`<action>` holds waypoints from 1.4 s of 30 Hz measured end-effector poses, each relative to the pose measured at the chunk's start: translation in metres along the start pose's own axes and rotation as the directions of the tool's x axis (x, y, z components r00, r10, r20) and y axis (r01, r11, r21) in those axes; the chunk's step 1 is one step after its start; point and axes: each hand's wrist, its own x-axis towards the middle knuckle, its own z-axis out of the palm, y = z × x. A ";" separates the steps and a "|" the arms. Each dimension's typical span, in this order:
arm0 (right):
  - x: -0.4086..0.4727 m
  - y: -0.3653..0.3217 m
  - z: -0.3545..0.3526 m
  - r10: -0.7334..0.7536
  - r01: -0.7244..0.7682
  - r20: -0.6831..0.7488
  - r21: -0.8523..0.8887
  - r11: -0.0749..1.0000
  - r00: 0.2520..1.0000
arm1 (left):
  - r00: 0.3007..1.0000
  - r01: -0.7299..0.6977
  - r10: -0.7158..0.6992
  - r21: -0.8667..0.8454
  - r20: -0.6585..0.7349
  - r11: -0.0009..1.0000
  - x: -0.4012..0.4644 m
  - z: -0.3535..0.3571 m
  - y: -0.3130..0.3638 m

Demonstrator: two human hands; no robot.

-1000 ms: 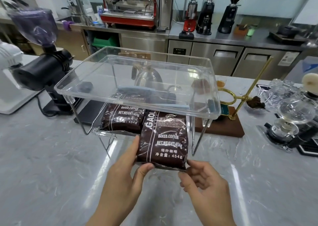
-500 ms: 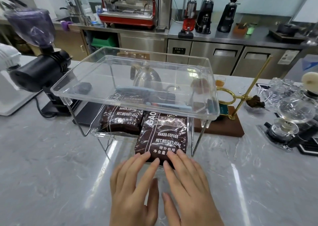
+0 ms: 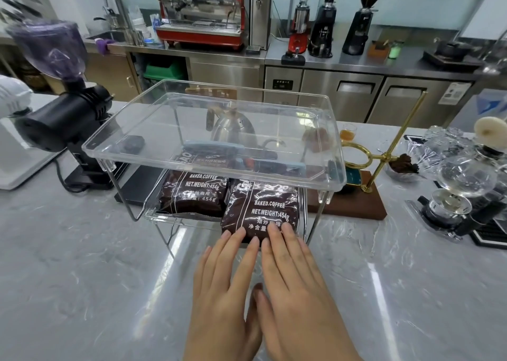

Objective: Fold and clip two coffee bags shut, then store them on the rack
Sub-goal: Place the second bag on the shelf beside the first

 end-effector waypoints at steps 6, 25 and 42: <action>0.017 -0.003 -0.008 0.073 -0.070 0.080 -0.042 0.997 0.994 | 0.995 0.055 -0.056 0.026 0.080 0.998 0.016 0.002 0.005; 0.030 0.013 -0.003 0.045 -0.068 0.308 0.064 0.996 0.950 | 0.980 0.056 -0.060 0.025 0.191 0.998 0.032 0.008 0.001; 0.046 0.023 0.011 0.147 -0.104 -0.133 0.283 0.954 0.980 | 0.993 0.022 -0.013 0.077 -0.114 0.997 0.067 0.014 -0.015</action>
